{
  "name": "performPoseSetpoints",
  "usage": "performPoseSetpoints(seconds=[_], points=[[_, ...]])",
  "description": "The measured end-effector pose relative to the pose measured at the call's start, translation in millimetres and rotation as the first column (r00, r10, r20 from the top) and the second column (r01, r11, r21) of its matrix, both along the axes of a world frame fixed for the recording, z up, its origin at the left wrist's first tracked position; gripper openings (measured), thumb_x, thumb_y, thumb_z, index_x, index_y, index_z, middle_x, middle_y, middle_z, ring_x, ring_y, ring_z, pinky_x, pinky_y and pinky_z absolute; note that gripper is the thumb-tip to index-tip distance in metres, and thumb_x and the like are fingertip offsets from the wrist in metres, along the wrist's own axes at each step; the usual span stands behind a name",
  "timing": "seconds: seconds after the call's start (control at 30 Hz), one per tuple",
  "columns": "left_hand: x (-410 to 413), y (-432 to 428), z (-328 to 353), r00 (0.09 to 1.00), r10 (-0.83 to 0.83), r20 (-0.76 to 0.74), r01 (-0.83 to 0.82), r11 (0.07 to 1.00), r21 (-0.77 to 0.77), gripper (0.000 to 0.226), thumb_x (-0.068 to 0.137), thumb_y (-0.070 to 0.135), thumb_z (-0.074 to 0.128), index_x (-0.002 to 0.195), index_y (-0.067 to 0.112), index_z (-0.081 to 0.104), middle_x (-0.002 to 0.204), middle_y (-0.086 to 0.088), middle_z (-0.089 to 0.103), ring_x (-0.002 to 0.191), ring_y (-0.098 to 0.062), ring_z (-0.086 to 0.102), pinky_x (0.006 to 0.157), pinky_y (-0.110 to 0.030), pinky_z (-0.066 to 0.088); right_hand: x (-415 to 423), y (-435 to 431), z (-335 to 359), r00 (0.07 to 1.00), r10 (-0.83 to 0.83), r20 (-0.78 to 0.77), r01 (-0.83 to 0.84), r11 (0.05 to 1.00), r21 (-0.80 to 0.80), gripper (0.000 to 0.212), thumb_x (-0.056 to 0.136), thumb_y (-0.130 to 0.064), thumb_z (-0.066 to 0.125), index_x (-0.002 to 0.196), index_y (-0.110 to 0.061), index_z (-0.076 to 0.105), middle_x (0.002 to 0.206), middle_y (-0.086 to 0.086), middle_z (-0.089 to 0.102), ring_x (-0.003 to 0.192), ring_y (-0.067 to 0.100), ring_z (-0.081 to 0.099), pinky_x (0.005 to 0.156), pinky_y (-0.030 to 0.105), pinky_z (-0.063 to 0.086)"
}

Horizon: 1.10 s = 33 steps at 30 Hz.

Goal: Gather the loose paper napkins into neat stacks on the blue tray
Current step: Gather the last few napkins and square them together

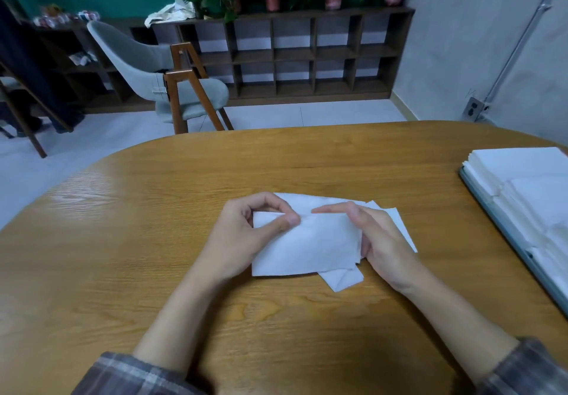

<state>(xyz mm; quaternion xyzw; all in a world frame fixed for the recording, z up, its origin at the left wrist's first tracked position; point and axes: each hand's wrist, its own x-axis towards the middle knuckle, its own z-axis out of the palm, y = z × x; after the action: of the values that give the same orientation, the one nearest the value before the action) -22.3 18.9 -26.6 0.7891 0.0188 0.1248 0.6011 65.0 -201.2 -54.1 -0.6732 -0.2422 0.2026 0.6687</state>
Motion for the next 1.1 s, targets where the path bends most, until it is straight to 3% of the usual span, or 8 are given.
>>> performPoseSetpoints(seconds=[0.07,0.2,0.37,0.57,0.67,0.77,0.9,1.1], points=[[3,-4,-4,0.998,0.066,0.016,-0.065,0.997,-0.034,0.010,0.089,0.018,0.083,0.082,0.017,0.077,0.085,0.006,0.076,0.078,-0.005,0.065,0.073,-0.022,0.046,-4,1,-2,0.998,0.042,-0.055,-0.038,0.997,0.071,0.067,0.084,-0.078,0.063,0.111,-0.018,0.079,0.113,0.030,0.070,0.104,0.048,0.069,0.086,0.042,0.047],[7,-7,-10,0.995,0.092,0.031,-0.092,0.996,-0.014,0.011,0.089,0.021,0.084,0.083,0.015,0.077,0.088,0.002,0.077,0.084,-0.006,0.068,0.076,-0.022,0.048,-8,4,4,0.999,-0.053,0.004,0.053,0.998,0.030,0.032,0.092,-0.041,0.078,0.101,-0.010,0.079,0.105,0.015,0.079,0.093,0.022,0.075,0.082,0.040,0.054],[9,-7,-13,0.995,0.087,0.055,-0.089,0.995,0.041,0.012,0.088,0.020,0.083,0.085,0.012,0.075,0.123,0.007,0.072,0.119,-0.001,0.065,0.095,-0.015,0.047,-9,4,5,0.998,-0.058,-0.004,0.058,0.998,-0.006,0.030,0.087,-0.033,0.072,0.103,-0.008,0.079,0.100,0.009,0.081,0.089,0.018,0.077,0.075,0.029,0.058],[7,-15,-15,0.995,0.103,0.002,-0.103,0.993,-0.055,0.018,0.089,0.022,0.084,0.083,0.011,0.071,0.085,-0.013,0.072,0.073,-0.012,0.061,0.063,-0.030,0.044,-6,1,4,0.994,-0.108,0.008,0.108,0.994,-0.029,0.021,0.095,-0.023,0.073,0.110,-0.011,0.077,0.104,0.004,0.080,0.094,0.020,0.076,0.080,0.036,0.056],[10,-18,-19,0.975,0.219,0.031,-0.217,0.974,-0.058,0.016,0.085,0.023,0.088,0.081,0.017,0.073,0.082,-0.003,0.073,0.073,-0.011,0.059,0.065,-0.032,0.044,-2,0,1,0.995,-0.059,0.075,0.060,0.998,-0.007,0.051,0.096,-0.014,0.077,0.138,-0.036,0.059,0.125,0.003,0.072,0.112,0.026,0.071,0.092,0.042,0.056],[14,-28,-24,0.941,0.309,0.142,-0.316,0.948,0.030,0.023,0.084,0.024,0.089,0.093,0.025,0.069,0.090,0.011,0.071,0.077,-0.004,0.060,0.067,-0.021,0.044,4,-1,-1,0.959,-0.098,0.265,0.118,0.991,-0.059,0.050,0.098,-0.004,0.070,0.134,-0.038,0.061,0.125,-0.010,0.069,0.114,0.016,0.066,0.099,0.035,0.051],[15,-41,-33,0.942,0.172,0.287,-0.256,0.923,0.286,0.040,0.080,0.034,0.091,0.100,0.024,0.058,0.096,0.010,0.058,0.082,-0.014,0.056,0.072,-0.021,0.043,22,-10,-2,0.895,-0.266,0.359,0.312,0.947,-0.077,0.035,0.099,0.006,0.060,0.088,-0.021,0.080,0.095,-0.015,0.079,0.100,0.001,0.071,0.091,0.014,0.044],[11,-48,-47,0.992,-0.096,0.088,0.007,0.716,0.698,0.052,0.070,0.075,0.079,0.097,0.036,0.059,0.091,0.018,0.055,0.088,-0.002,0.052,0.079,-0.030,0.035,26,-11,-5,0.900,-0.292,0.324,0.345,0.931,-0.117,0.026,0.102,-0.003,0.062,0.106,-0.019,0.082,0.110,-0.020,0.078,0.114,-0.007,0.066,0.096,0.006,0.041]])
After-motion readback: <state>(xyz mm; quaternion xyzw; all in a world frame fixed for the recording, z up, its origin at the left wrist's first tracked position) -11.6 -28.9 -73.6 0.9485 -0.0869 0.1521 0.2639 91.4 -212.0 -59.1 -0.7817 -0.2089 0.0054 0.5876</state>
